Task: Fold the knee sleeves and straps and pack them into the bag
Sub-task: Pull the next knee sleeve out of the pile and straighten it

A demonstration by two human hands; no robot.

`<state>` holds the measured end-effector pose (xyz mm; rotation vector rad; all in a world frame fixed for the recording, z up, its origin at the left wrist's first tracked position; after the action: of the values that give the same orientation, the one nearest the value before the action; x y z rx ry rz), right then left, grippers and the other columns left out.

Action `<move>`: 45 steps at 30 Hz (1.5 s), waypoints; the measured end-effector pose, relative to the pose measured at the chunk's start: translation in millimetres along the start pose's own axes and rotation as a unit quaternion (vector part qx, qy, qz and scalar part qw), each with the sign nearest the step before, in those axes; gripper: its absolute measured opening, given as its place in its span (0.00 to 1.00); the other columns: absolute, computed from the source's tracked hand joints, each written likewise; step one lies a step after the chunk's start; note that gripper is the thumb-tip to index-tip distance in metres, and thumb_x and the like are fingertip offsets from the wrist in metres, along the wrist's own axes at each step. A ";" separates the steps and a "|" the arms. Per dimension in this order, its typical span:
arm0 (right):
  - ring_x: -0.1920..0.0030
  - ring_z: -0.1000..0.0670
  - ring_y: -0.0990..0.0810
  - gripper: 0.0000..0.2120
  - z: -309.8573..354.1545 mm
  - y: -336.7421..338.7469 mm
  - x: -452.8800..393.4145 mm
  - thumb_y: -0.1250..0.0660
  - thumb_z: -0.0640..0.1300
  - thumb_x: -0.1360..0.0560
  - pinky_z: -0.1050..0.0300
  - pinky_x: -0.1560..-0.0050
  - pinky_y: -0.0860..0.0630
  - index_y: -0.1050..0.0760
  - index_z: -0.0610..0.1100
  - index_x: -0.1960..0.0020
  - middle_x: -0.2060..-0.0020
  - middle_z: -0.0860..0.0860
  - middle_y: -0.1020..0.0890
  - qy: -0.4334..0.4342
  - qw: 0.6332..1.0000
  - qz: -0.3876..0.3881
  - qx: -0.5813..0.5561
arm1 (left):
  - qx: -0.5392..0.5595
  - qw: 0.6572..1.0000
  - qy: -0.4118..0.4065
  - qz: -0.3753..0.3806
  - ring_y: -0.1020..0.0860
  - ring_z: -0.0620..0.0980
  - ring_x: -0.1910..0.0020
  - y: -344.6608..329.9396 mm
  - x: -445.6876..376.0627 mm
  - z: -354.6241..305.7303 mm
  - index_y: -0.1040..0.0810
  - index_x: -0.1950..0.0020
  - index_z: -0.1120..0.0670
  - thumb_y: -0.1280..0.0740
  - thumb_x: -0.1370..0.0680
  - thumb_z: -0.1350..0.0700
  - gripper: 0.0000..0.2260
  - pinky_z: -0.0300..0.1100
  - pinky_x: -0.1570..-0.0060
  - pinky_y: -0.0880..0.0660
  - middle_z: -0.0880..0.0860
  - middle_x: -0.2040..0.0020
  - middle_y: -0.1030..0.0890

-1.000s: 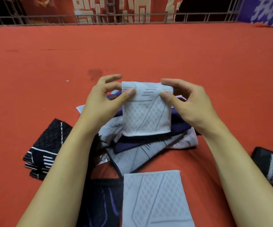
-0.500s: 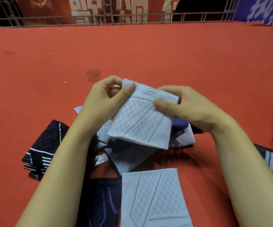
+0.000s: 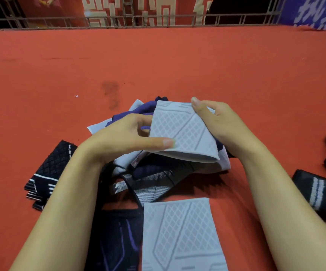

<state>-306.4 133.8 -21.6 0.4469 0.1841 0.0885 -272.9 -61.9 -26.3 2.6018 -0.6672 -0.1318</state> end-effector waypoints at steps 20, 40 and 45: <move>0.64 0.53 0.16 0.39 -22.3 -32.5 0.7 0.24 0.41 0.24 0.61 0.66 0.21 0.46 0.51 0.25 0.55 0.49 0.14 -0.106 0.963 0.088 -0.233 | 0.082 0.987 -0.057 -0.122 0.14 0.50 0.46 9.8 -13.7 2.1 0.20 0.34 0.56 0.34 0.15 0.56 0.11 0.43 0.54 0.17 0.54 0.42 0.14; 0.56 0.55 0.18 0.11 -35.7 -39.9 8.1 0.38 0.32 0.18 0.67 0.58 0.23 0.20 0.40 0.41 0.53 0.52 0.13 -0.062 0.931 0.257 -0.251 | 0.119 0.991 -0.029 -0.058 0.17 0.60 0.38 24.6 -8.9 35.5 0.29 0.26 0.56 0.29 0.21 0.70 0.25 0.53 0.34 0.23 0.62 0.39 0.15; 0.45 0.50 0.15 0.14 -37.8 -43.1 32.9 0.36 0.34 0.20 0.61 0.48 0.19 0.22 0.34 0.35 0.39 0.40 0.16 -0.073 0.894 0.405 -0.177 | 0.050 0.997 -0.018 0.050 0.18 0.55 0.37 20.5 3.6 47.4 0.21 0.32 0.57 0.27 0.23 0.69 0.20 0.49 0.37 0.23 0.59 0.38 0.16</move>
<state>-279.6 115.1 -79.0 0.1372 -0.1793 0.8959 -288.0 -98.6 -59.6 2.6605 -0.8358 -0.1167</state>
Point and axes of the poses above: each hand's wrist, its own x-axis away from the middle knuckle, its own y-axis out of the back of the hand, z = x × y, the point moved 8 cm from there along -x, towards the middle knuckle
